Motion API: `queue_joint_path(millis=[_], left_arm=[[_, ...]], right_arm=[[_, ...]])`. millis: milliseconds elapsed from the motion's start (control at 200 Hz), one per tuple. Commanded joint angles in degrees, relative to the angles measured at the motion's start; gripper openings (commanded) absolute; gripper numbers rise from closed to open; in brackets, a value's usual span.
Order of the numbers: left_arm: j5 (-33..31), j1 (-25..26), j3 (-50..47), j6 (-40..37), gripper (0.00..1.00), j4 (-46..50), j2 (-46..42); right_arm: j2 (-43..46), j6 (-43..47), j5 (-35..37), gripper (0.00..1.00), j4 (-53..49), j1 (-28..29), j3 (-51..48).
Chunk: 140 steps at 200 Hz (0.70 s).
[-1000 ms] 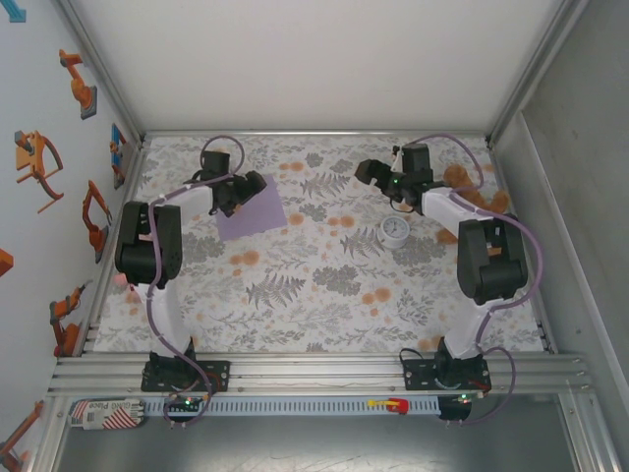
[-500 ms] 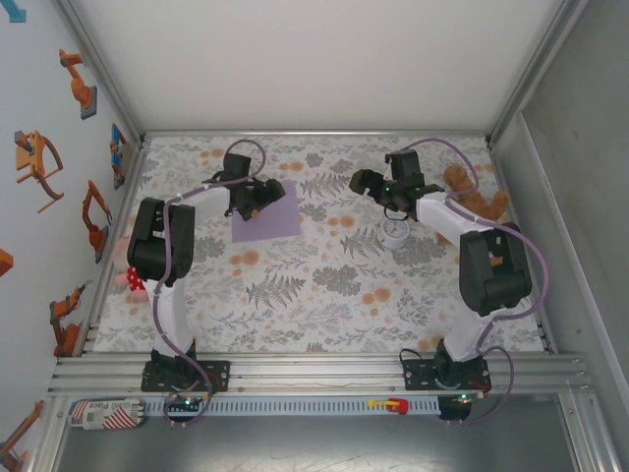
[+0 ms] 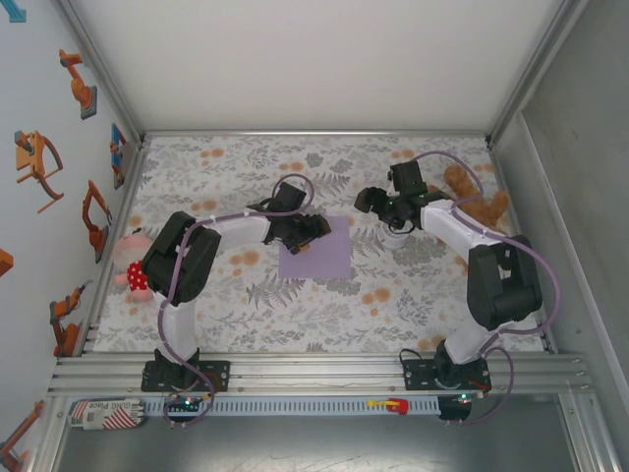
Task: Fold a paper plane with a square sheet of paper (pick it up from the middle)
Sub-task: Move the square sheet of paper to the center of the table, then first fold in half a square sheet of paper at the center of the table.
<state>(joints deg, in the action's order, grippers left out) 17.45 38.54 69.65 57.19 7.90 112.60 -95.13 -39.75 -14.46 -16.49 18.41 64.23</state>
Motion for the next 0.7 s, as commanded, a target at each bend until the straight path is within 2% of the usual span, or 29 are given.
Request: queue_joint_path(millis=[0, 115, 215, 270, 436, 536, 696], left_arm=[[1.6, -0.7, 2.2, 0.5, 0.68, 4.4, -0.7], [-1.0, -1.4, 3.7, -4.3, 0.66, 9.1, -4.0], [-4.5, -2.5, 3.3, -10.0, 0.62, 13.1, -5.6], [-4.1, -3.9, 3.1, -11.5, 0.6, 14.9, -5.5], [0.4, -6.9, 2.7, -13.9, 0.58, 14.1, -4.7], [0.5, -7.3, 3.4, -14.3, 0.57, 14.5, -3.8], [1.8, -7.5, 2.4, -13.2, 0.57, 12.8, -2.7]], right_arm=[[1.5, -0.7, -2.0, 0.77, -2.0, 2.5, 0.2], [0.0, -0.9, -2.0, 0.71, -2.3, 5.2, 0.5], [-3.7, -1.8, -3.6, 0.54, -1.2, 7.0, 2.0], [-6.0, -3.0, -4.7, 0.45, -0.2, 7.6, 2.9], [-9.9, -4.3, -4.7, 0.42, 0.0, 8.2, 3.5], [-11.5, -4.0, -5.8, 0.38, -1.1, 8.3, 3.7], [-13.1, -3.1, -6.6, 0.37, -2.5, 8.4, 3.8]])
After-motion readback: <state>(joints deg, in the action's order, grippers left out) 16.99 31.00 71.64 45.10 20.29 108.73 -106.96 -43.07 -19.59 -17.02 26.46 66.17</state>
